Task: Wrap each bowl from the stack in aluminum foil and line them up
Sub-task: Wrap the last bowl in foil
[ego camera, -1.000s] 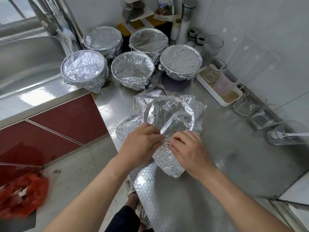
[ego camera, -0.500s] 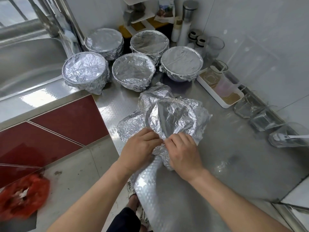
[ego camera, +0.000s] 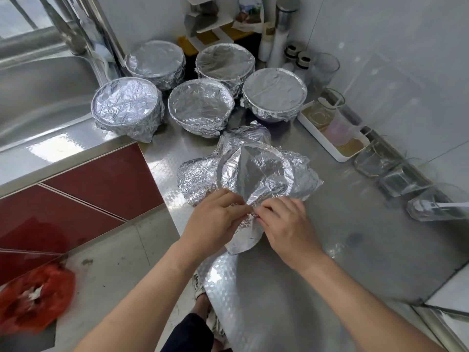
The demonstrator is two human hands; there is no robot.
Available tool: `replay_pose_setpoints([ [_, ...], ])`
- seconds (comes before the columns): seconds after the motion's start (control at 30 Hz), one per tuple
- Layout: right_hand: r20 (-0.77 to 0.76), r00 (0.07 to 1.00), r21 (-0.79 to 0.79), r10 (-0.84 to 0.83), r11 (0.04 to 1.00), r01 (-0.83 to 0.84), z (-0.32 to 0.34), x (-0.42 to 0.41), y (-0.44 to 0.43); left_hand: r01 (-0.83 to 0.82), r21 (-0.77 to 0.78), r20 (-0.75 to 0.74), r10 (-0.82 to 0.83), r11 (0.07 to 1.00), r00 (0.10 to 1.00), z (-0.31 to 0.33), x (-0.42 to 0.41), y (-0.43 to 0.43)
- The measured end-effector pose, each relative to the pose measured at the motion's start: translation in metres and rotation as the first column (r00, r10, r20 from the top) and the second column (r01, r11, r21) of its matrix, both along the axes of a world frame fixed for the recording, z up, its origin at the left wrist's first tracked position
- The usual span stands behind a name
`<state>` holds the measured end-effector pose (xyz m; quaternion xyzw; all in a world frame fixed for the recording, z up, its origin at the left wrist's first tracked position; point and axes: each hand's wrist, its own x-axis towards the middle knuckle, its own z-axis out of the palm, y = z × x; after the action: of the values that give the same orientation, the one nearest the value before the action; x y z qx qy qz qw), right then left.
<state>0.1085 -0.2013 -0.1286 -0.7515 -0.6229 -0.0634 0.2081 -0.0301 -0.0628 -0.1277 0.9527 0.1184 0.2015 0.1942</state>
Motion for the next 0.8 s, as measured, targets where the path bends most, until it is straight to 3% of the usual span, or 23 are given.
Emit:
replay_pose_setpoints([
  [0.3, 0.075, 0.997, 0.033, -0.025, 0.999, 0.023, -0.009, -0.006, 0.011, 0.006, 0.000, -0.022, -0.006, 1.000, 1.000, -0.005, 0.002, 0.001],
  [0.57, -0.080, 0.997, -0.029, -0.023, 0.999, 0.021, 0.007, -0.004, 0.005, -0.006, -0.001, -0.007, 0.006, 1.000, 1.000, 0.000, -0.004, 0.006],
  [0.8, -0.010, 1.000, 0.015, -0.025, 1.000, 0.025, 0.002, -0.010, 0.008, -0.019, -0.032, -0.008, 0.019, 0.999, 1.000, 0.006, 0.001, -0.001],
])
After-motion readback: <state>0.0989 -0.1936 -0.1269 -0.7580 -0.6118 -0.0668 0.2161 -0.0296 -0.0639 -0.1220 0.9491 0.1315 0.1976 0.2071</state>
